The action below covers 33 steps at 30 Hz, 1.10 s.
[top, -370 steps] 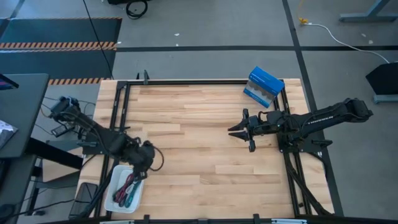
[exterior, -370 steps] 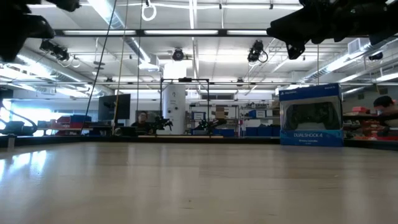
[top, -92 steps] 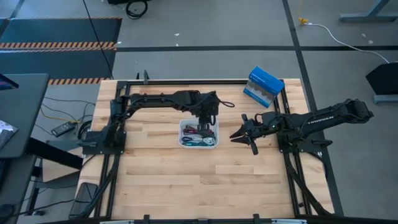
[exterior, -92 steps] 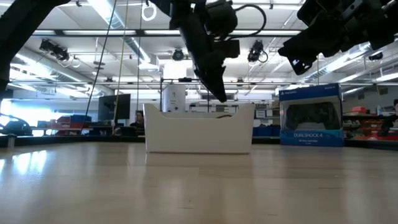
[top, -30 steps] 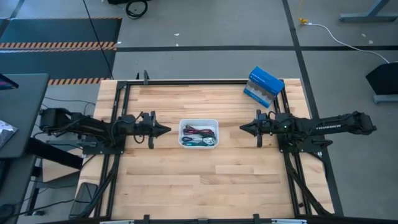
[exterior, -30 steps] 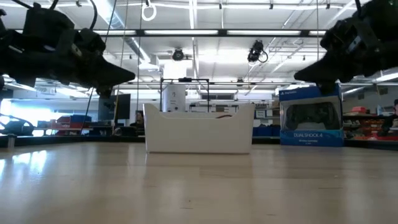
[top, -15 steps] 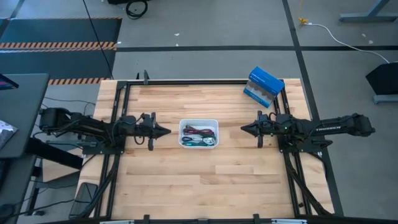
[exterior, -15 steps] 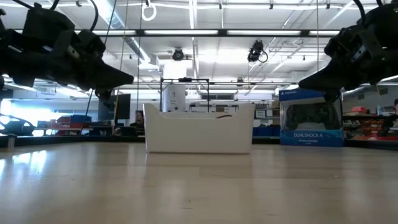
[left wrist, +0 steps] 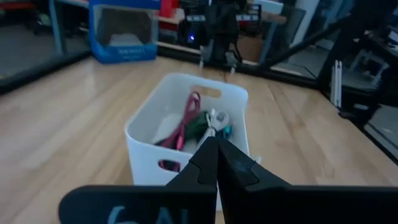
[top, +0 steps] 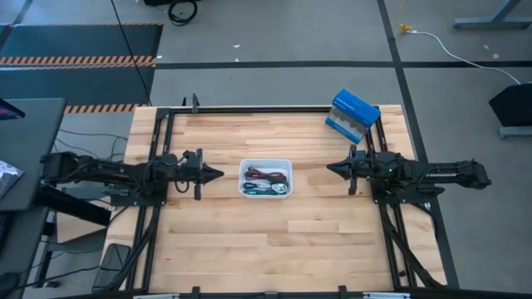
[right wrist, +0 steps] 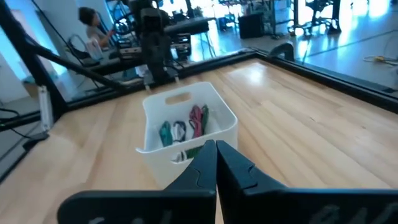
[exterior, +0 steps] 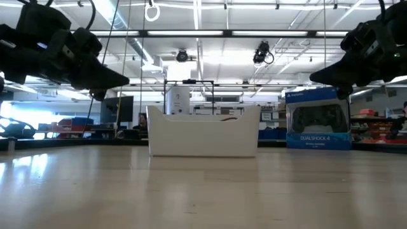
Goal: Pick and place USB-C Cables
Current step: Return to Home Position
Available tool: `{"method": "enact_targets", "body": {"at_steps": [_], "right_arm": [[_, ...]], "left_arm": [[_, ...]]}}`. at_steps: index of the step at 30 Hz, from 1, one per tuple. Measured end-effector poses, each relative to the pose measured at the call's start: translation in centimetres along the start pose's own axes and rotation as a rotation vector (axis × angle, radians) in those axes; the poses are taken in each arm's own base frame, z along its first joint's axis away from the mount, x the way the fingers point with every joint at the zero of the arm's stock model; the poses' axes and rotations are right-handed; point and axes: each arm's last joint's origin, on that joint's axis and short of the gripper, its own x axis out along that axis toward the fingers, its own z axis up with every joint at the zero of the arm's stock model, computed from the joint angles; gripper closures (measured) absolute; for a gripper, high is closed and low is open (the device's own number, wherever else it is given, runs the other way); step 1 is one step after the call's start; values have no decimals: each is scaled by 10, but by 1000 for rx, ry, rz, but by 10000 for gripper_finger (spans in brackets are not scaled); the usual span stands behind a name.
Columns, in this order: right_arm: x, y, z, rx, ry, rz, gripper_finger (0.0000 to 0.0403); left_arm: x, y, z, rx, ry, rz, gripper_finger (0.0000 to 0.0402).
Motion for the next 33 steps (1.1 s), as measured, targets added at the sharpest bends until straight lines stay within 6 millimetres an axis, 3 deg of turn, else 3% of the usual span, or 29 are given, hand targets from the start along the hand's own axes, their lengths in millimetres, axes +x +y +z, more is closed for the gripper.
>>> {"method": "enact_targets", "body": {"at_steps": [10,26,33], "right_arm": [[-1,0,1,4,-12,11,399],[-1,0,1,6,-10,14,398],[-1,0,1,-17,-10,14,398]], "left_arm": [[-12,0,4,-23,-20,62,399],[-33,-1,-9,-59,116,99,399],[-36,-2,-6,-63,87,77,399]]}}
